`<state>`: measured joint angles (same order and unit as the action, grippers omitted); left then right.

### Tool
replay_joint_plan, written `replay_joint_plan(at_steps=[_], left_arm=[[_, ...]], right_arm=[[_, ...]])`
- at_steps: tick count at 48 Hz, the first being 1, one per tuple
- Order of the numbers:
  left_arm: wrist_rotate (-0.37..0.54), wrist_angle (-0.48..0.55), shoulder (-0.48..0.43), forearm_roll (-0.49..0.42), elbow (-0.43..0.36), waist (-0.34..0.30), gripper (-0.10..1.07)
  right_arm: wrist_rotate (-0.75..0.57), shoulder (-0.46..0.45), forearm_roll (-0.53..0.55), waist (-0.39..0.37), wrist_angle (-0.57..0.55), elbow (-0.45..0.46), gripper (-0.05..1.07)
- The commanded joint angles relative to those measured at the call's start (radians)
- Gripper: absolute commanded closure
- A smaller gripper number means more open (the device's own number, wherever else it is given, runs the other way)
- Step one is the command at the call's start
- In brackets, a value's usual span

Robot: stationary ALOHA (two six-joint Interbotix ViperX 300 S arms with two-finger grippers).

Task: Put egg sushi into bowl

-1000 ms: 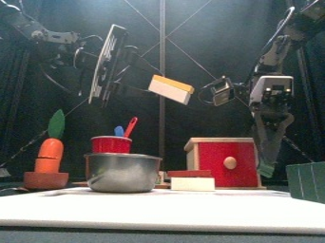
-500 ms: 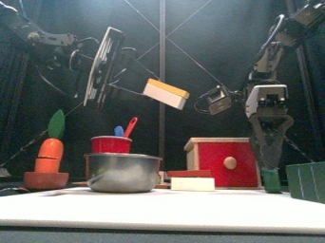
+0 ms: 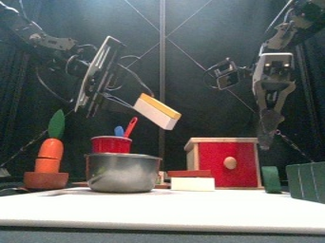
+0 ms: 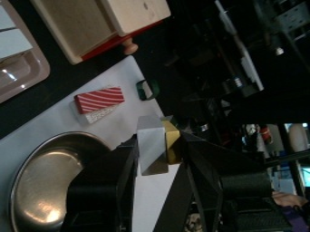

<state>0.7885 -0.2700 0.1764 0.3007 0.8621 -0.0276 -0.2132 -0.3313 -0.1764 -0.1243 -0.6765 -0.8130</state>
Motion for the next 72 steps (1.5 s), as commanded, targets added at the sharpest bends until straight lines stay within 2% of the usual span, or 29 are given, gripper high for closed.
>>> replay_joint_plan(at_steps=[1, 12, 22, 31, 42, 52, 72], left_arm=[[-0.003, 0.032, 0.009, -0.020, -0.049, -0.005, 0.35], [-0.003, 0.104, -0.017, -0.055, -0.094, -0.005, 0.35], [-0.011, 0.264, -0.008, -0.063, -0.106, -0.020, 0.35], [-0.012, 0.385, -0.014, -0.114, -0.106, -0.044, 0.35], [-0.014, 0.394, -0.063, -0.156, -0.121, -0.044, 0.35], [-0.012, 0.394, -0.072, -0.206, -0.129, -0.046, 0.33], [-0.012, 0.396, -0.078, -0.218, -0.126, -0.046, 0.18]], right_arm=[[0.000, -0.066, -0.015, 0.002, 0.025, -0.012, 0.00], [0.002, -0.092, -0.035, 0.011, 0.084, -0.055, 0.00], [0.003, -0.083, -0.031, 0.023, 0.097, -0.054, 0.00], [0.002, -0.080, -0.034, 0.029, 0.106, -0.055, 0.00], [0.002, -0.078, -0.035, 0.029, 0.114, -0.054, 0.00], [0.002, -0.080, -0.035, 0.029, 0.114, -0.054, 0.00], [0.002, -0.078, -0.048, 0.029, 0.114, -0.054, 0.00]])
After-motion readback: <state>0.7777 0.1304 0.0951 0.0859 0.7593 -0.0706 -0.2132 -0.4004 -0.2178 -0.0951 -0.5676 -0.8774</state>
